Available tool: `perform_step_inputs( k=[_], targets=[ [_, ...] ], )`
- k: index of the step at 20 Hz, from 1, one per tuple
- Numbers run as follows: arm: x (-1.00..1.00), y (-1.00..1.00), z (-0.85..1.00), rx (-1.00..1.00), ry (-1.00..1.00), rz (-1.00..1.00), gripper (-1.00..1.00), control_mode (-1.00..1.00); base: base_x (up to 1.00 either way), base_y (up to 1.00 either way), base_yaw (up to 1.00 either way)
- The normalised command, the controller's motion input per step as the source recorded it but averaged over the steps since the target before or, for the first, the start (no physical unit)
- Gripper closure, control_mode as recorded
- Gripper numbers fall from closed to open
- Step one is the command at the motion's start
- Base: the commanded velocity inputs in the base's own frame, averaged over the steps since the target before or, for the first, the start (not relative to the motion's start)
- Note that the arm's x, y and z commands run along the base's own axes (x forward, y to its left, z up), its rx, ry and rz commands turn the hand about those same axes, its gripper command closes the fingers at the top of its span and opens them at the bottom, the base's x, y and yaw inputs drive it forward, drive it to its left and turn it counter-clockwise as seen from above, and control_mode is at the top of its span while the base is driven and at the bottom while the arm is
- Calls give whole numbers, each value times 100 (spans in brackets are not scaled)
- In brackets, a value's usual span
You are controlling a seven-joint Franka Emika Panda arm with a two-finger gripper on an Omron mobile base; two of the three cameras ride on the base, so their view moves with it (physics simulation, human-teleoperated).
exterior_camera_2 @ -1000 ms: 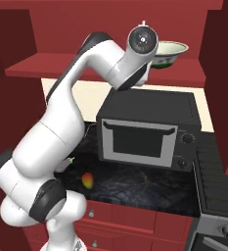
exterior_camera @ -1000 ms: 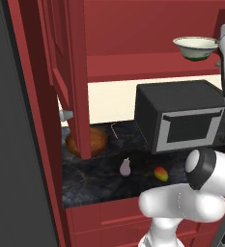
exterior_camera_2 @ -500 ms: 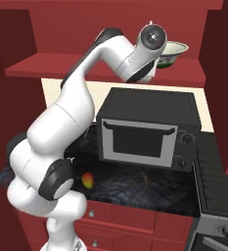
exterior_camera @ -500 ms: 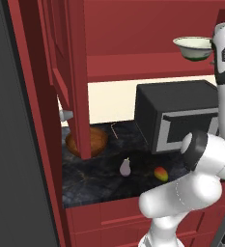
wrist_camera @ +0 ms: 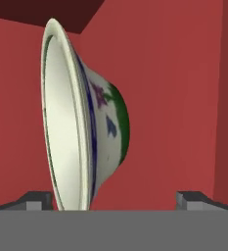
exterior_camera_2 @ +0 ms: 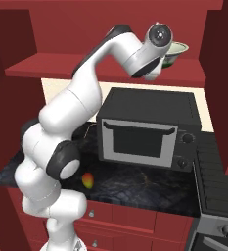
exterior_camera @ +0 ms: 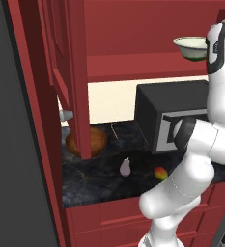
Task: Pick both bowls and place them on the counter. Then place the mango in one bowl and place the eggplant in the other bowl.
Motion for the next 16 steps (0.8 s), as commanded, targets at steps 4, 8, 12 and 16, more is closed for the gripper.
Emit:
perform_step_inputs(
  k=[4, 8, 12, 16],
  targets=[
    [40, -14, -8, 0, 4, 0, -100, -100, 0, 0, 0],
    [40, -13, -5, 0, 1, 0, -100, -100, 0, 0, 0],
    [38, -10, -10, 0, 3, 0, -100, -100, 0, 0, 0],
    [28, -12, -7, 0, 3, 0, -100, -100, 0, 0, 0]
  ],
)
